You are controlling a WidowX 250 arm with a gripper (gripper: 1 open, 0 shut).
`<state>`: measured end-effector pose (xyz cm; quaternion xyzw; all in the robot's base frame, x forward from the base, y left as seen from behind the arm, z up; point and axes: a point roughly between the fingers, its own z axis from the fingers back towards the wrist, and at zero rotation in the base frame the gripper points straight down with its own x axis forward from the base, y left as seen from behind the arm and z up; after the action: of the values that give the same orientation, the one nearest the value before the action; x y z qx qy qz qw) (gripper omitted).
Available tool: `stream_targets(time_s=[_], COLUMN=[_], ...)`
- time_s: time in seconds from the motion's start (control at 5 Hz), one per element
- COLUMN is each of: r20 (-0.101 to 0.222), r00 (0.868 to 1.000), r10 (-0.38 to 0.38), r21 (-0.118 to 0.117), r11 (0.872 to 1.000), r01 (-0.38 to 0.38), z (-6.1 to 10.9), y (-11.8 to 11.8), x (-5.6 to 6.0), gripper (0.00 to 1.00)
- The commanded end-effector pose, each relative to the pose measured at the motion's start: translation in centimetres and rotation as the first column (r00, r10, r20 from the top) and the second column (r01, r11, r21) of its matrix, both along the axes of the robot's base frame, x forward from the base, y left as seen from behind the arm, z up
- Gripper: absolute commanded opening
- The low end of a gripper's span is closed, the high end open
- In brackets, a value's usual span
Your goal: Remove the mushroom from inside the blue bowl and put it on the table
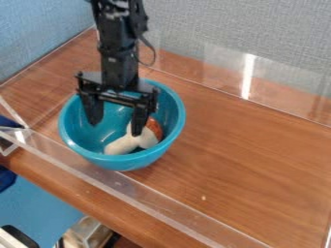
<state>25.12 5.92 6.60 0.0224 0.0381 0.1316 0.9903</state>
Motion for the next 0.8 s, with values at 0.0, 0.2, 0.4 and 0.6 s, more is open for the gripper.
stream_targets(time_s=[0.0,0.2,0.4,0.6], r20=[0.036,0.042,0.043,0.041], r00=[0.999,0.999,0.999,0.999], r10=[0.002,0.007,0.000,-0.004], r21=[0.009,0.010,0.006,0.006], r11=[1.000,1.000,1.000,1.000], r01=[-0.002,-0.008,0.000,0.004], z=[-0.3,-1.0,-2.4,-3.6], y=[-0.5,-0.8,-1.0,-1.1], x=[0.4,0.5,1.0,1.5], gripper=[1.00,1.00,1.00,0.00])
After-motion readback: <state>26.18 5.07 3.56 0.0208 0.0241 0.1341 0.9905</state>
